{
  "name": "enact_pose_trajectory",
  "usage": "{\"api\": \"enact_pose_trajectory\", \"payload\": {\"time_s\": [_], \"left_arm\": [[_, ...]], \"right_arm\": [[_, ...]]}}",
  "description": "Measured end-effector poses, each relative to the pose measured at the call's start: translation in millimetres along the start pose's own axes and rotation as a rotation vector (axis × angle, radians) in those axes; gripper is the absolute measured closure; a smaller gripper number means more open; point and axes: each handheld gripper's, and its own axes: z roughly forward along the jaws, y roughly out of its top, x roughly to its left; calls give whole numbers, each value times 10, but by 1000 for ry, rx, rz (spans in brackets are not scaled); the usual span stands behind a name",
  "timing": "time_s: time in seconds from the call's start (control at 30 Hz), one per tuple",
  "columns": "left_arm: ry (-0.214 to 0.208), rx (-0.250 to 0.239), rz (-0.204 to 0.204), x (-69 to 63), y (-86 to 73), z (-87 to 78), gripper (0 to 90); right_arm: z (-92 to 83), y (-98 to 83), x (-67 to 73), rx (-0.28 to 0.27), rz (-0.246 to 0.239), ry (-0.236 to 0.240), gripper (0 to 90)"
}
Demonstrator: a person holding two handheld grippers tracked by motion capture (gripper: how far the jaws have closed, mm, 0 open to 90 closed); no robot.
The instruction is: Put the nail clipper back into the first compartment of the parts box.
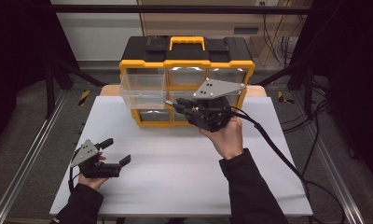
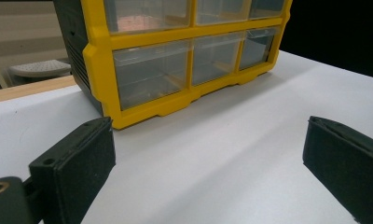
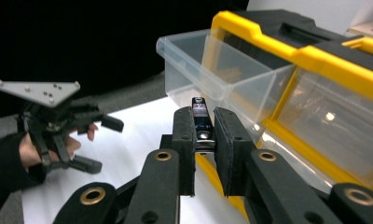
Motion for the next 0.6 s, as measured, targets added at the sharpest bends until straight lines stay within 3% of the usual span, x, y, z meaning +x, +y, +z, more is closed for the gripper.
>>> {"api": "enact_pose_trajectory", "payload": {"time_s": [0.6], "left_arm": [[-1,-1,-1,-1,0,2,22]], "right_arm": [[131,316,-57,-17,-32,-21,796]]}}
